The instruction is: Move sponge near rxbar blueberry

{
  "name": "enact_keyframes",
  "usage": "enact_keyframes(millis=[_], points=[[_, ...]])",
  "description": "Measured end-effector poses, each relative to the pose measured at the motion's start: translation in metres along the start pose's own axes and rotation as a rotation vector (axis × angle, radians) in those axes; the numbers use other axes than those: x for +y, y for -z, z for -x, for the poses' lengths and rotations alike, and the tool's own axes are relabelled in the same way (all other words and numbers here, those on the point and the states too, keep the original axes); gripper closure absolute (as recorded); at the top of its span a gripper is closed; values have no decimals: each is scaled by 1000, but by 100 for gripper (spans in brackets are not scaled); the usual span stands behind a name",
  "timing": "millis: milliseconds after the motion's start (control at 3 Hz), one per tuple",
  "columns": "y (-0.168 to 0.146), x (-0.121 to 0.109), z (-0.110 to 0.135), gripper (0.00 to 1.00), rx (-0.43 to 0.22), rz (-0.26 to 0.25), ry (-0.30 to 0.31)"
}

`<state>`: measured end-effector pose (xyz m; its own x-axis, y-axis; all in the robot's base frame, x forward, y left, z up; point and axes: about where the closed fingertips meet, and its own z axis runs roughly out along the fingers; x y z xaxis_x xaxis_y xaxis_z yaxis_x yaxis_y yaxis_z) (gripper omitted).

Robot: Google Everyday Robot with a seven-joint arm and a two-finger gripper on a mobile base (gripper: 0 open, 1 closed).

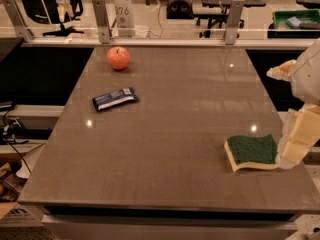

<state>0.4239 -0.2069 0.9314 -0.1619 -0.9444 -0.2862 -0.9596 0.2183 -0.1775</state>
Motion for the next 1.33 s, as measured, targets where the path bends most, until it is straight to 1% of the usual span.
enact_keyframes(millis=[333,667,1333], points=[[-27,11,-6,0,-14,26,42],[-51,12,-16,0,-12,43,69],[-85,11,-35,0,-2,81,87]])
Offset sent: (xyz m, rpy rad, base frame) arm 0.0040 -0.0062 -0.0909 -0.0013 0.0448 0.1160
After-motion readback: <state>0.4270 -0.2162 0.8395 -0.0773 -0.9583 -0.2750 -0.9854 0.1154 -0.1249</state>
